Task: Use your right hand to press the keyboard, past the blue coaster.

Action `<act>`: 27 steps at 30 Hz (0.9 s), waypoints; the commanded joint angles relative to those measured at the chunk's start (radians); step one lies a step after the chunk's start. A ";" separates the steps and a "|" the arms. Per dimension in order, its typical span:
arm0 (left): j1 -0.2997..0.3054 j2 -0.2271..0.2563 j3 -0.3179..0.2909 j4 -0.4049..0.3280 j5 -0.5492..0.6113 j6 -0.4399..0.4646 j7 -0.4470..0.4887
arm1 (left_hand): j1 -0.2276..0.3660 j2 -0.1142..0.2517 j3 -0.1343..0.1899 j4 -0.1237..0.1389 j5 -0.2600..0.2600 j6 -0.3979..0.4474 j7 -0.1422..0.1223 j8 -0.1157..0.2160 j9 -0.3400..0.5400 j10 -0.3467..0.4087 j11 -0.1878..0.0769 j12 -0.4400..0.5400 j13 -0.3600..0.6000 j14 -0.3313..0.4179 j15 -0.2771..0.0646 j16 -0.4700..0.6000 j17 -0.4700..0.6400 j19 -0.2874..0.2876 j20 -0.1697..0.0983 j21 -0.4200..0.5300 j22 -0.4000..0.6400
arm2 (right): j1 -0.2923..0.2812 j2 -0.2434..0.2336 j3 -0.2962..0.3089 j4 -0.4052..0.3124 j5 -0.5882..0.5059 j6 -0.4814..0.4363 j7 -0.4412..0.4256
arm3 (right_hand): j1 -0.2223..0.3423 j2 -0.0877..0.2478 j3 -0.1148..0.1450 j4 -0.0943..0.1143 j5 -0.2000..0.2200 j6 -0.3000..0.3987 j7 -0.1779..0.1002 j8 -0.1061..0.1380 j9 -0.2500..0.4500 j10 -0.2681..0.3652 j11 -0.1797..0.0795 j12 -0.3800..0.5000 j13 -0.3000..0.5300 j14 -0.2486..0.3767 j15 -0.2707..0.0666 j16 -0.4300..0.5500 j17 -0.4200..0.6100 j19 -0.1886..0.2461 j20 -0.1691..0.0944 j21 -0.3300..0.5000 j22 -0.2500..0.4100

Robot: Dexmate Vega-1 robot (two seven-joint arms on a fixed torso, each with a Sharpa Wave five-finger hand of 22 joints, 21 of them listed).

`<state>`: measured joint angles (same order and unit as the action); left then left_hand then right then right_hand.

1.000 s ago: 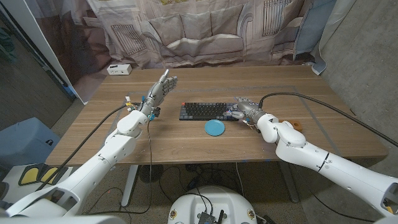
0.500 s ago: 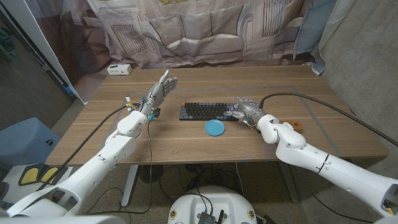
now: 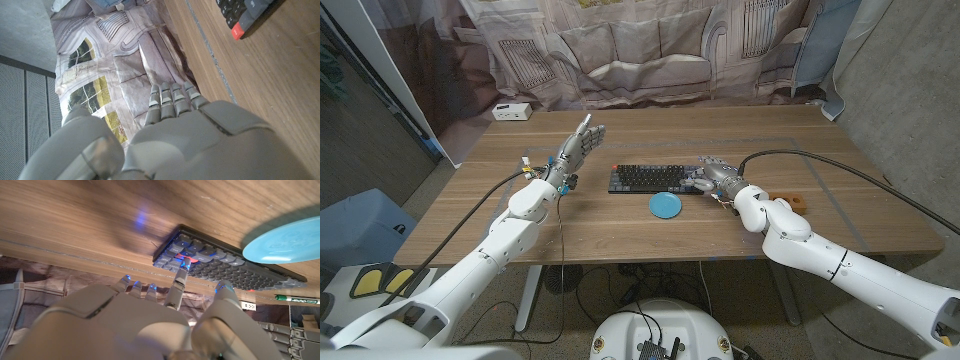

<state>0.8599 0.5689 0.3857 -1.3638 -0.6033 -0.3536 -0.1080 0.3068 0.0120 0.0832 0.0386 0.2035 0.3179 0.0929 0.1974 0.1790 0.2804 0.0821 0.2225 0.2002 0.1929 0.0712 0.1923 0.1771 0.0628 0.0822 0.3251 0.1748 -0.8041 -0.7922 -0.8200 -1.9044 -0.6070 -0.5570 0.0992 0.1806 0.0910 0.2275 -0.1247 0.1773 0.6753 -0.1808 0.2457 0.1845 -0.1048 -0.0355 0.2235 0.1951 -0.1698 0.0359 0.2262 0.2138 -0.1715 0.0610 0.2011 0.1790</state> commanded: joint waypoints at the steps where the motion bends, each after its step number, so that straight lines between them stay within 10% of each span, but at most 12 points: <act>1: -0.008 -0.001 -0.004 -0.002 -0.005 0.006 0.000 | 0.002 0.013 -0.001 -0.005 -0.003 0.008 0.002 -0.005 0.003 0.006 0.000 -0.004 0.002 0.002 -0.002 -0.002 0.003 0.007 0.000 -0.004 0.001 | -0.008 -0.002 0.012 -0.016 -0.001 -0.007 -0.022 | -0.002 0.004 0.010 -0.001 0.003 0.035 0.020 0.005 0.004 0.007 0.003 0.008 0.003 -0.149 0.004 0.011 0.002 -0.167 0.001 0.010 0.003; 27: -0.057 -0.035 0.017 0.070 -0.001 -0.019 -0.041 | 0.001 0.014 -0.003 -0.007 -0.004 0.010 0.010 -0.005 0.003 0.008 -0.003 -0.003 0.002 0.004 -0.004 -0.001 0.003 0.011 0.002 -0.016 0.002 | -0.035 -0.016 0.061 -0.010 0.066 0.074 -0.093 | 0.007 0.007 0.019 -0.006 0.003 0.019 0.021 -0.014 0.004 0.015 0.011 0.002 0.002 -0.139 0.007 0.012 0.000 -0.163 0.007 0.009 0.003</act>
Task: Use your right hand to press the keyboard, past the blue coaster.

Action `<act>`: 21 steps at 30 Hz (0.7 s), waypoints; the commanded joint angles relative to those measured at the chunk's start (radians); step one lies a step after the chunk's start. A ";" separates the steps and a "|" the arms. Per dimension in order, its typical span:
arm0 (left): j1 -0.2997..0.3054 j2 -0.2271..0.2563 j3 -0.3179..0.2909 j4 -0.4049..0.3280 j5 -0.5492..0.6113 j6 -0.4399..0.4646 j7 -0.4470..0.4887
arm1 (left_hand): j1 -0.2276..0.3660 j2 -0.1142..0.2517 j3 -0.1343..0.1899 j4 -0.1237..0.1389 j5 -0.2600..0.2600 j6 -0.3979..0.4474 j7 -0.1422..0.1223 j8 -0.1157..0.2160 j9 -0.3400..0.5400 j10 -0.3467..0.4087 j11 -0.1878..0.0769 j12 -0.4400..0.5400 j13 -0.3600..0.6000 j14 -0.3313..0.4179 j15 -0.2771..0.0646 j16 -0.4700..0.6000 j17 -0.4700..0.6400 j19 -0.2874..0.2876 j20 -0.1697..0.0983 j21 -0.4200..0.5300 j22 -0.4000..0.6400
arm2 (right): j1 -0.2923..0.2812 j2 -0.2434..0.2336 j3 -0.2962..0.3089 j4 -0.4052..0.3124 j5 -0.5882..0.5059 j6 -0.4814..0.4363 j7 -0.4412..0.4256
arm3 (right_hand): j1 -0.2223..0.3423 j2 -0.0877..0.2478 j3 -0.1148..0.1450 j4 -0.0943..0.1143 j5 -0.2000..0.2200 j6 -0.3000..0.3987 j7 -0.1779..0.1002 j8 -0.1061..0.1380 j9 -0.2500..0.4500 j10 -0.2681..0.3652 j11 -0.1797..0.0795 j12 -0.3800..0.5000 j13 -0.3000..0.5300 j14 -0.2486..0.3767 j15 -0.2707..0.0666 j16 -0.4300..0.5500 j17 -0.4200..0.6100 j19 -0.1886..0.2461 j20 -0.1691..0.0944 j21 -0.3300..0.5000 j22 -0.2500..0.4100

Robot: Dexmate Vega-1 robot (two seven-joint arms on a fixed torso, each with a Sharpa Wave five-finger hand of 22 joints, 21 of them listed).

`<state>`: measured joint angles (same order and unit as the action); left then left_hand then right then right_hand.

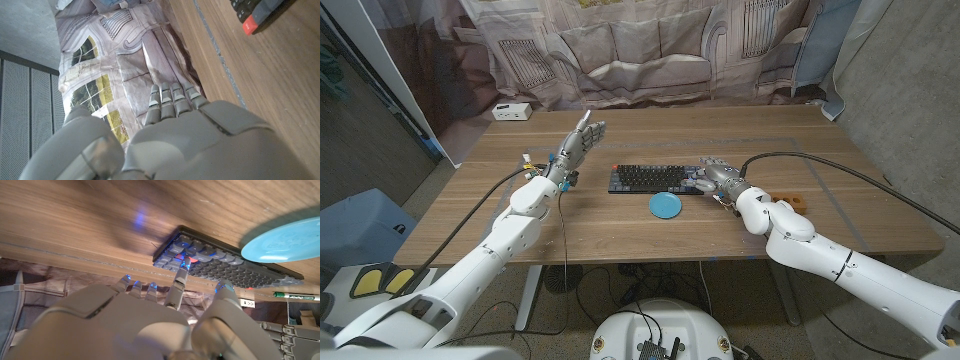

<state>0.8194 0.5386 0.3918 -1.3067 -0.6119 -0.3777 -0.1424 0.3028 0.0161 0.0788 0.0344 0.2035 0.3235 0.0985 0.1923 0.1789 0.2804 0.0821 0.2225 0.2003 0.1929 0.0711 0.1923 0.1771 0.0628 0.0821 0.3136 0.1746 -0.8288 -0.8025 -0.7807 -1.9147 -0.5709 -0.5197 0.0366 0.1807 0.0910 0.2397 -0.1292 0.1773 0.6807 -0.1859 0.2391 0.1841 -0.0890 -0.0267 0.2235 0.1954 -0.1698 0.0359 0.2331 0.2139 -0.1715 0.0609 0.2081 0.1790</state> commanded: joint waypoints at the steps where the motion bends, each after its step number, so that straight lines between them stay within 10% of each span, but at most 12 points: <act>1: -0.017 -0.005 0.012 0.014 0.009 0.005 -0.008 | 0.005 0.010 0.001 -0.003 -0.004 0.005 0.005 0.000 0.003 0.007 -0.003 -0.004 0.002 0.005 -0.003 -0.001 0.003 0.010 0.002 -0.005 0.002 | -0.012 -0.007 0.023 -0.002 0.029 0.038 -0.035 | 0.007 0.007 0.007 -0.002 0.003 0.011 0.025 -0.009 0.005 0.000 0.003 0.002 0.001 -0.139 0.007 0.005 -0.001 -0.164 0.007 0.002 0.003; 21: -0.026 -0.003 0.014 0.015 0.013 -0.001 -0.016 | 0.004 0.011 0.000 -0.004 -0.004 0.006 0.004 0.000 0.003 0.009 -0.002 -0.003 0.002 0.004 -0.002 -0.001 0.003 0.013 0.003 -0.013 0.002 | -0.031 -0.024 0.054 -0.040 0.031 0.050 -0.066 | 0.017 0.007 0.015 -0.008 0.001 -0.044 0.029 -0.037 0.006 -0.024 0.016 -0.013 0.002 -0.147 0.008 -0.001 -0.002 -0.163 0.010 0.001 0.003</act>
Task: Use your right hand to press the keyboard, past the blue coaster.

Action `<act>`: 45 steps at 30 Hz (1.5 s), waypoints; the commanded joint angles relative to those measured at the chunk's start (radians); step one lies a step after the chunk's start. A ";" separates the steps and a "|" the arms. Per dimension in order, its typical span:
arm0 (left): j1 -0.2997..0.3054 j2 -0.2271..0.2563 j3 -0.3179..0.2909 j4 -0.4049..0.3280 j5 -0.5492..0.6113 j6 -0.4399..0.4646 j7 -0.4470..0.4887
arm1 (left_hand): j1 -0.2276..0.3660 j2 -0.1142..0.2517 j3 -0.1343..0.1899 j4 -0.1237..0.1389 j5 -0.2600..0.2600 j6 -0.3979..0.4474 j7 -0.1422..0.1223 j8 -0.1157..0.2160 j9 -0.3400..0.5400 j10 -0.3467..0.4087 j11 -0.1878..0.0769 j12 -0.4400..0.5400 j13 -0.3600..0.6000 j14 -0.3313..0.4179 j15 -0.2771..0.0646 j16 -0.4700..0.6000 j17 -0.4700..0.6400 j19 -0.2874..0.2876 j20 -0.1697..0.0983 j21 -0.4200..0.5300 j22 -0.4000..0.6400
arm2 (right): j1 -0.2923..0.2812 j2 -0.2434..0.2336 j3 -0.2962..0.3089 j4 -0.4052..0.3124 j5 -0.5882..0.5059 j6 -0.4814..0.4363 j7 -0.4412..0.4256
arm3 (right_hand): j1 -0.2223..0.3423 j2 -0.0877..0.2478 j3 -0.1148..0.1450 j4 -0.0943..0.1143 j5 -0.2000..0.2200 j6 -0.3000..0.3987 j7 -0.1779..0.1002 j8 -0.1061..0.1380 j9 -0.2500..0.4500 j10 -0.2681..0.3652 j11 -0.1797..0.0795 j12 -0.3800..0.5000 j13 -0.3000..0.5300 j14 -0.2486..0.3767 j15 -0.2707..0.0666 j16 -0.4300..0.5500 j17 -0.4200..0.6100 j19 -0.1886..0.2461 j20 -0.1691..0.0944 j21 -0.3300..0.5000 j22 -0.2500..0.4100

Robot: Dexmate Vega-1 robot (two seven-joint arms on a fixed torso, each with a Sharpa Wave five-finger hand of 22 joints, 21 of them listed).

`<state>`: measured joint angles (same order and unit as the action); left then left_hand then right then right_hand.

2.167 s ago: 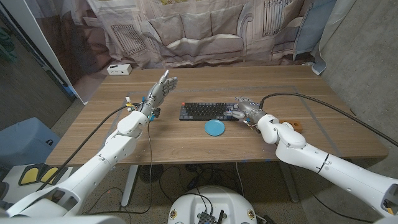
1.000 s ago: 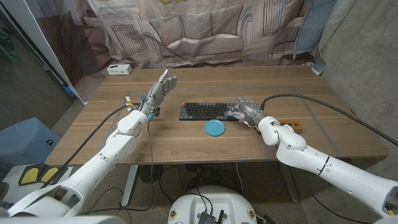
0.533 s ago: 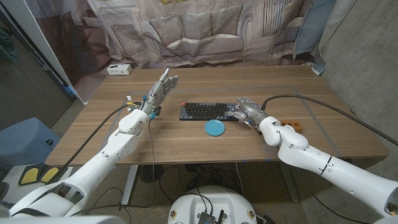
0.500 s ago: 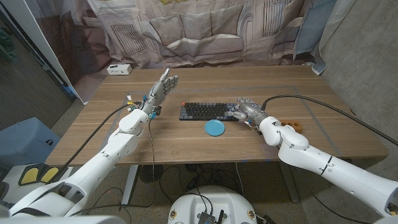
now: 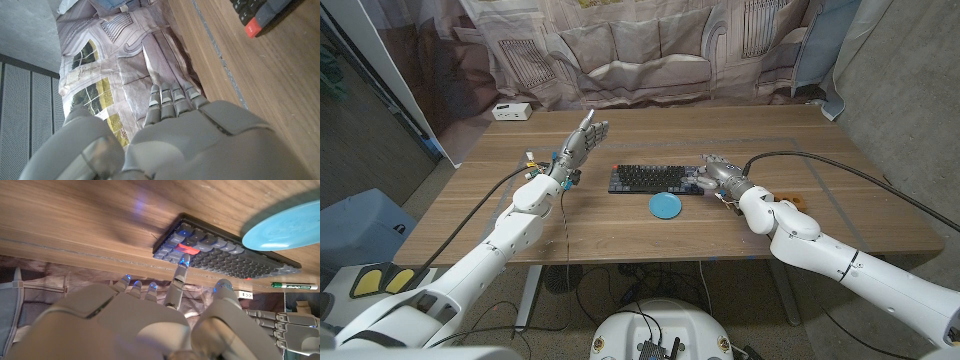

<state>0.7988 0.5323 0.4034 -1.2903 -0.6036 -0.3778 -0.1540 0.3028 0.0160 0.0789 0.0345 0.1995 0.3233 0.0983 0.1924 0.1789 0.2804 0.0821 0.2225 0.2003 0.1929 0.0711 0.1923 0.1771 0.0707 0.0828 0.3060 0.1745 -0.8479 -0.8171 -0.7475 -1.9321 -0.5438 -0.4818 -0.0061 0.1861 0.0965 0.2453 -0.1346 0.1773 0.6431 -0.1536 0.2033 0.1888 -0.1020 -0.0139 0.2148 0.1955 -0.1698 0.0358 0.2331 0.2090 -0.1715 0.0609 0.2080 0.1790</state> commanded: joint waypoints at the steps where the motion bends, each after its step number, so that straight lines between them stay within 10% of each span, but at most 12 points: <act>1: -0.005 0.004 0.002 -0.002 0.005 -0.001 -0.004 | 0.004 0.011 0.000 -0.004 0.000 0.006 0.003 0.000 0.003 0.008 -0.002 -0.004 0.002 0.005 -0.003 -0.001 0.003 0.005 0.002 -0.005 0.002 | -0.013 -0.010 0.022 -0.026 0.004 0.011 -0.024 | 0.012 0.002 0.009 -0.002 0.001 -0.007 -0.003 -0.001 0.001 -0.010 0.003 -0.004 0.002 -0.146 0.009 -0.001 0.003 -0.162 0.010 0.002 0.003; 17: 0.000 0.010 0.000 -0.006 0.005 -0.003 -0.007 | 0.004 0.013 -0.001 -0.005 0.000 0.007 0.002 0.000 0.003 0.008 0.000 -0.004 0.002 0.005 -0.003 -0.001 0.003 0.007 0.001 -0.011 0.002 | -0.023 -0.020 0.030 -0.071 -0.035 -0.013 -0.019 | 0.020 0.000 0.015 -0.007 0.000 -0.038 0.006 -0.014 0.002 0.010 0.012 0.001 0.002 -0.133 0.012 0.002 0.003 -0.160 0.016 0.001 0.003; 24: -0.003 0.010 0.003 -0.005 0.005 0.002 -0.011 | 0.004 0.013 -0.001 -0.006 0.000 0.010 0.001 0.001 0.003 0.009 -0.001 -0.004 0.002 0.005 -0.003 -0.001 0.003 0.009 0.000 -0.014 0.003 | -0.033 -0.022 0.038 -0.078 -0.030 -0.018 -0.015 | 0.032 -0.007 0.021 -0.012 0.000 -0.170 0.024 -0.037 0.004 0.019 0.028 0.000 0.003 -0.124 0.019 0.001 0.002 -0.157 0.021 0.001 0.003; 34: -0.001 0.015 0.004 -0.015 0.008 0.009 -0.009 | 0.004 0.014 -0.002 -0.007 0.000 0.016 0.000 0.002 0.003 0.010 -0.001 -0.004 0.002 0.006 -0.003 -0.001 0.003 0.011 0.001 -0.017 0.003 | -0.046 -0.020 0.047 -0.075 -0.023 -0.008 -0.038 | 0.063 -0.013 0.041 -0.016 0.003 -0.559 0.078 -0.042 0.003 0.042 0.053 -0.006 0.004 -0.108 0.026 -0.006 0.001 -0.146 0.025 0.001 0.003; 45: 0.010 0.020 0.004 -0.028 0.009 0.007 -0.006 | 0.004 0.016 -0.002 -0.008 0.000 0.025 0.000 0.005 0.003 0.013 0.001 -0.003 0.002 0.008 -0.004 -0.001 0.003 0.014 0.001 -0.021 0.003 | -0.063 -0.023 0.058 -0.093 -0.033 -0.013 -0.062 | 0.066 -0.012 0.044 -0.015 0.003 -0.588 0.085 -0.026 0.003 0.061 0.031 -0.002 0.004 -0.088 0.007 -0.001 0.000 -0.140 0.029 0.002 0.003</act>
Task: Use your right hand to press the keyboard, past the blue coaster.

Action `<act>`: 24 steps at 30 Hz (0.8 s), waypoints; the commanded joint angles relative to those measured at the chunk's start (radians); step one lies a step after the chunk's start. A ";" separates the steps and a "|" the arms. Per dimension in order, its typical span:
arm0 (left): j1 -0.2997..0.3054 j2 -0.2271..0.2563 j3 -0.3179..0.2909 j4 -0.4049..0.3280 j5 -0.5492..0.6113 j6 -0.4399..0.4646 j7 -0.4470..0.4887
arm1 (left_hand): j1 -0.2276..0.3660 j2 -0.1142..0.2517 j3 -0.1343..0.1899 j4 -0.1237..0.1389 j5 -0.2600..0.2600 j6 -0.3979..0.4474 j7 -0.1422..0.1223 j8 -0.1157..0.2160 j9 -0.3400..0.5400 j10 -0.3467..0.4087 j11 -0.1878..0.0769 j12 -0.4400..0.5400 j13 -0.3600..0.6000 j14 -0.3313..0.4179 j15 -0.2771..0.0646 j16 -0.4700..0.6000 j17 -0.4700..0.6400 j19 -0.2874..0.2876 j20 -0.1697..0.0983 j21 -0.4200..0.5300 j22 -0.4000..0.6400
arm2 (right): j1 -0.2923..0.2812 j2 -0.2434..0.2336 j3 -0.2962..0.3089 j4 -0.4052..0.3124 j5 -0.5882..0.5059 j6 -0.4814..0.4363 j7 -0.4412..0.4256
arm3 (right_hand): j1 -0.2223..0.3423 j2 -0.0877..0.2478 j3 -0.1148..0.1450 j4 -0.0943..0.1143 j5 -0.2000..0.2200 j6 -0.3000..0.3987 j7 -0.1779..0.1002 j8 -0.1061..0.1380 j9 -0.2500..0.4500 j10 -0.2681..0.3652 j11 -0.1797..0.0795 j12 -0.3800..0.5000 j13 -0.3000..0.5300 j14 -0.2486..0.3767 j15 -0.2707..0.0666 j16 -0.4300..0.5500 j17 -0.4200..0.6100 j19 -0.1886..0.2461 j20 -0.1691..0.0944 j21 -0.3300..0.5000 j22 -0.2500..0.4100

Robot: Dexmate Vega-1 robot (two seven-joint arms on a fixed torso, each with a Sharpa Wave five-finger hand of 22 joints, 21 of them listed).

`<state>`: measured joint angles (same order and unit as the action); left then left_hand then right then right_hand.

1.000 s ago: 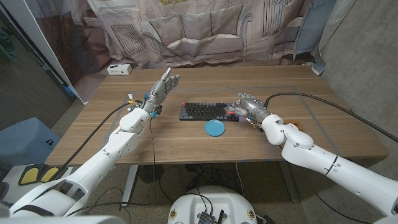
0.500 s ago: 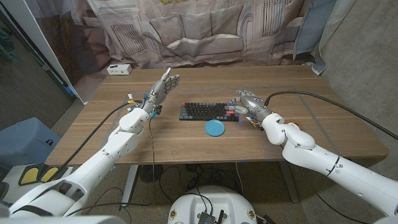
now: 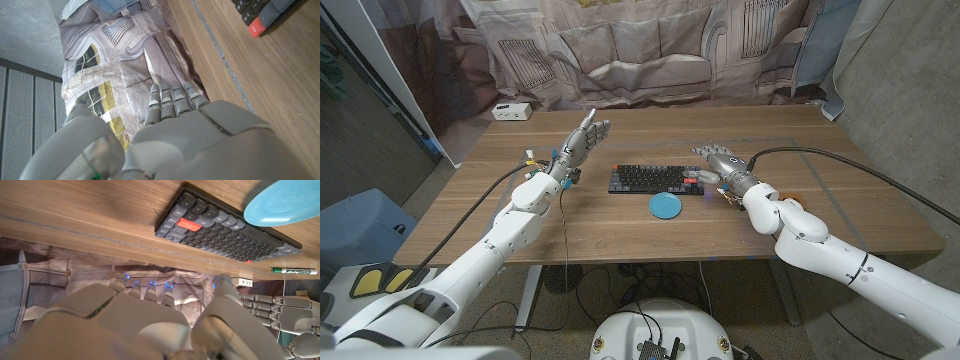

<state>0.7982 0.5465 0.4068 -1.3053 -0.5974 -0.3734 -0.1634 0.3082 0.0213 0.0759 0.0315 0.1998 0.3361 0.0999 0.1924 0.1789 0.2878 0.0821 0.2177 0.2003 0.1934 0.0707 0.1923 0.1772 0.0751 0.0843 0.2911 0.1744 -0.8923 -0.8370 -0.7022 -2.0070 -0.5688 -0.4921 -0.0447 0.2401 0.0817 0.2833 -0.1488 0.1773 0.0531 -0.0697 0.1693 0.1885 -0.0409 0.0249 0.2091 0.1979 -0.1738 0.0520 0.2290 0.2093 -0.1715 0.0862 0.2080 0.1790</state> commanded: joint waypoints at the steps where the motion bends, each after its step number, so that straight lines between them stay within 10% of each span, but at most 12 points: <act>1: 0.013 0.006 -0.001 -0.015 0.002 0.001 0.004 | -0.001 0.011 0.001 -0.005 -0.001 0.013 -0.002 0.005 0.003 0.007 0.000 0.002 0.002 0.009 -0.004 0.000 0.003 0.010 0.000 -0.007 0.003 | -0.021 -0.004 0.016 -0.020 -0.007 -0.001 -0.027 | 0.012 0.002 0.006 0.000 0.003 0.002 0.002 0.008 0.003 0.000 -0.008 0.003 0.001 -0.084 -0.009 0.003 -0.001 -0.140 0.003 0.002 0.003; 6: 0.022 0.010 -0.003 -0.028 0.002 0.000 0.009 | 0.000 0.012 0.002 -0.006 -0.001 0.015 -0.002 0.005 0.003 0.009 -0.002 0.003 0.002 0.010 -0.004 0.000 0.003 0.010 0.000 -0.008 0.003 | -0.035 -0.004 0.032 -0.028 0.009 0.007 -0.044 | 0.014 0.004 0.008 0.001 0.004 0.006 0.012 0.018 0.003 -0.016 0.004 -0.004 0.001 -0.083 -0.004 0.000 -0.002 -0.117 -0.055 0.008 0.001; 24: 0.037 0.009 -0.014 -0.043 -0.007 -0.013 0.017 | 0.004 0.017 0.003 -0.011 -0.001 -0.031 -0.013 -0.009 0.003 0.005 -0.001 0.000 0.002 0.013 -0.006 -0.001 0.003 0.019 0.002 -0.020 0.003 | -0.105 -0.013 0.119 -0.048 0.096 0.088 -0.164 | 0.018 0.004 0.012 0.002 0.004 -0.013 0.015 0.018 0.002 -0.032 0.001 -0.008 0.001 -0.055 -0.006 0.005 -0.003 -0.075 -0.052 0.017 -0.001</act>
<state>0.8269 0.5541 0.3993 -1.3392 -0.5999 -0.3719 -0.1498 0.3094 0.0332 0.0766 0.0257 0.2001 0.3092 0.0859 0.1846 0.1789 0.2877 0.0821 0.2181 0.2003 0.1965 0.0676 0.1923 0.1771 0.0852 0.0848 0.2712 0.1743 -0.9519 -0.8434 -0.6376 -2.0406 -0.5205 -0.4514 -0.1360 0.2467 0.0884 0.2873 -0.1448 0.1773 0.0480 -0.0534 0.1814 0.1885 -0.0685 0.0197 0.1995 0.1978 -0.1717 0.0479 0.2290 0.2044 -0.1717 0.0456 0.2166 0.1766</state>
